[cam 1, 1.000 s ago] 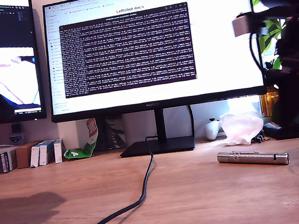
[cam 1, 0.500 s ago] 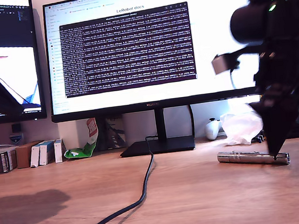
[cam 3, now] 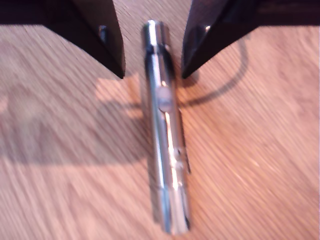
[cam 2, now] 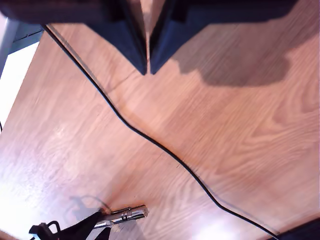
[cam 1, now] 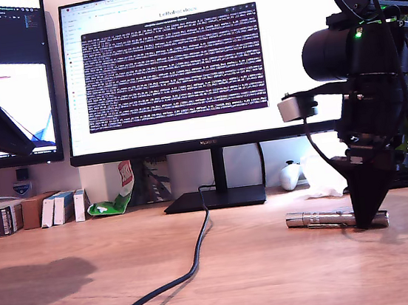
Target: Pick the metallic laser pointer with your right arm, pass it to your left arm, then place it down to the left side of the table
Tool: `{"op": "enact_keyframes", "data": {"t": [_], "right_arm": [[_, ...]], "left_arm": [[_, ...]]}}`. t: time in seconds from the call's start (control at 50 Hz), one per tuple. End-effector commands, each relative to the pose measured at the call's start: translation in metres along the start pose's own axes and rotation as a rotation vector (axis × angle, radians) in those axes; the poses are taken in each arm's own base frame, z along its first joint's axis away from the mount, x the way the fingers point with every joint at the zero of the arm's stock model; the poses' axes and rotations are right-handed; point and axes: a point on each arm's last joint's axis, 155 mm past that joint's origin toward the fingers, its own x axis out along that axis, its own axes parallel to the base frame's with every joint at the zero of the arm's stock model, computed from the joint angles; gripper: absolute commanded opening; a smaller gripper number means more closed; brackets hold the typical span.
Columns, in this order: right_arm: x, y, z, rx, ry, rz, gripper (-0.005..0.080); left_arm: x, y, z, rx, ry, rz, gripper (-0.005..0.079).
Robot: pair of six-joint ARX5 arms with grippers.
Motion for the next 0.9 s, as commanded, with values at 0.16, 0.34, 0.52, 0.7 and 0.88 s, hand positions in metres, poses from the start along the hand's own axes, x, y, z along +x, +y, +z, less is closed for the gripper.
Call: {"op": "enact_keyframes", "data": {"t": [0.16,0.34,0.52,0.7,0.88], "right_arm": [[0.003,0.001,0.008,-0.021,-0.028,0.014,-0.0016],[-0.004,-0.001,0.018,0.019,-0.048,0.013,-0.0010],[-0.029,0.012,0.040,0.006,-0.078,0.063,-0.0010],[-0.065,0.032,0.083,0.019,-0.177,0.150,-0.0010],[-0.085,0.044,0.113,-0.009,-0.255,0.175,-0.0011]], "left_arm": [[0.000,0.004,0.015,0.042,-0.046,0.011,-0.0019],[-0.003,-0.008,0.038,0.088,-0.144,-0.057,0.0083],[-0.008,-0.017,0.070,0.310,-0.276,-0.075,0.0155],[-0.001,-0.008,0.078,0.765,-0.266,0.071,0.0156],[0.000,0.011,0.090,1.074,-0.230,0.232,0.0301]]}}
